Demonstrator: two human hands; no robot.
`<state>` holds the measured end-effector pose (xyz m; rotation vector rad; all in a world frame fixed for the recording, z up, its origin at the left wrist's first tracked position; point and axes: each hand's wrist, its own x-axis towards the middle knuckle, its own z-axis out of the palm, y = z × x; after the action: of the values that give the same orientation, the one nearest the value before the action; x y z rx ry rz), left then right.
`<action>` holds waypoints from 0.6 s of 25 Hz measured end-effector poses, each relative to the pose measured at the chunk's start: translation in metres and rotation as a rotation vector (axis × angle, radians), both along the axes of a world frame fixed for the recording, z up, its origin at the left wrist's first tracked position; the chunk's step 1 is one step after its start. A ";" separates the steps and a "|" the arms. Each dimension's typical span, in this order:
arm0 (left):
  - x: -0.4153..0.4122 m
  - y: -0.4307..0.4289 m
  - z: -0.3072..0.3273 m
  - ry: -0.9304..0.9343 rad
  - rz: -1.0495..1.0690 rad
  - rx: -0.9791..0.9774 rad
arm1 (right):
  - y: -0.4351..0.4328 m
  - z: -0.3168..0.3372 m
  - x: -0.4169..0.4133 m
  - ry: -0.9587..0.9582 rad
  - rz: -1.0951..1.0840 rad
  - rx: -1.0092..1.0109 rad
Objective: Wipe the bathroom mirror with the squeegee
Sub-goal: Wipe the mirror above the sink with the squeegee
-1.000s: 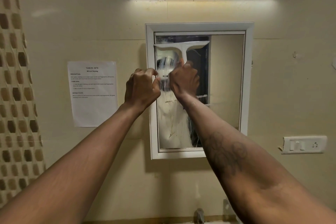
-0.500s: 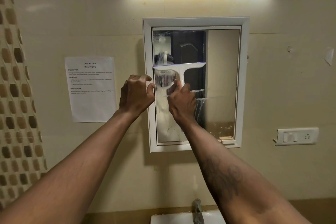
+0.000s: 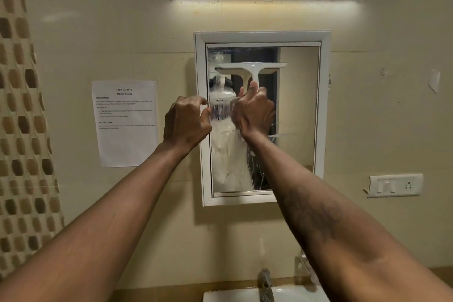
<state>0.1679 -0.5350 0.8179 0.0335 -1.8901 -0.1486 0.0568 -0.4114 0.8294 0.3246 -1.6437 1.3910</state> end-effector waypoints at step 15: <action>-0.013 -0.023 0.008 0.015 0.024 -0.008 | -0.026 0.048 -0.016 -0.001 -0.005 0.031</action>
<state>0.1550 -0.5577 0.8261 0.0493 -1.8750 -0.1247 0.0410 -0.4377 0.8776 0.3372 -1.6677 1.3630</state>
